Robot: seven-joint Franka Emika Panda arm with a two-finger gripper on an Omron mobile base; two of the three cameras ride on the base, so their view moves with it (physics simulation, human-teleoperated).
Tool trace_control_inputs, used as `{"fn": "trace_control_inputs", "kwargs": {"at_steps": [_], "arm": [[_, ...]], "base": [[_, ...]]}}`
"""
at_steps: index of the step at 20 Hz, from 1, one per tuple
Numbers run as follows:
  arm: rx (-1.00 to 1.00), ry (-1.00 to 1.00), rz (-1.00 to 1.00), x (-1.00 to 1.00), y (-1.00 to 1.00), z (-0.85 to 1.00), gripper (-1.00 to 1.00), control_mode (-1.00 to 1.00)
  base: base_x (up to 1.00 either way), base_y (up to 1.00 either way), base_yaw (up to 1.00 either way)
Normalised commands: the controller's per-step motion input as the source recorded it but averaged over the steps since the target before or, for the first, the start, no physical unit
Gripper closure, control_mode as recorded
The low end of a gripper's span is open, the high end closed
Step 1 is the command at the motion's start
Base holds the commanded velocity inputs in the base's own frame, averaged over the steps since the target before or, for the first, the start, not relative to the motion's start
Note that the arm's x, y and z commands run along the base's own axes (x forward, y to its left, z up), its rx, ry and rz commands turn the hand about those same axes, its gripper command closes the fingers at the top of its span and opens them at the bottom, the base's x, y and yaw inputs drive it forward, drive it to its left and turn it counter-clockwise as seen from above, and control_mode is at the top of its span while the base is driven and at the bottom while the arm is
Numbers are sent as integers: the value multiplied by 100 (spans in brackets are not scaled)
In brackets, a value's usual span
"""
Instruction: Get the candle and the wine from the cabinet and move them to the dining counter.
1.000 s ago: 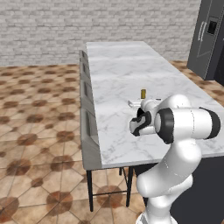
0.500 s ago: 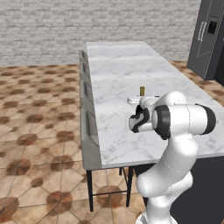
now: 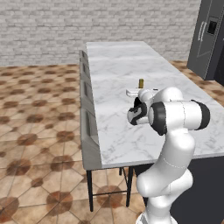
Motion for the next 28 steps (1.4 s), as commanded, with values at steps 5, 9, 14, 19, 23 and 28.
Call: {"fn": "trace_control_inputs", "kwargs": {"at_steps": [5,9,14,19,23,28], "arm": [[0,-16,0,19,0,-37,100,-100],[0,-13,0,7,0,-43,100,-100],[0,-10,0,1,0,-43,100,-100],[0,-12,0,0,0,-49,100,-100],[0,-14,0,0,0,-47,100,-100],[0,-22,0,-1,0,-32,100,-100]], "base": [[0,0,0],[0,0,0],[0,0,0],[0,0,0],[0,0,0],[0,0,0]]}}
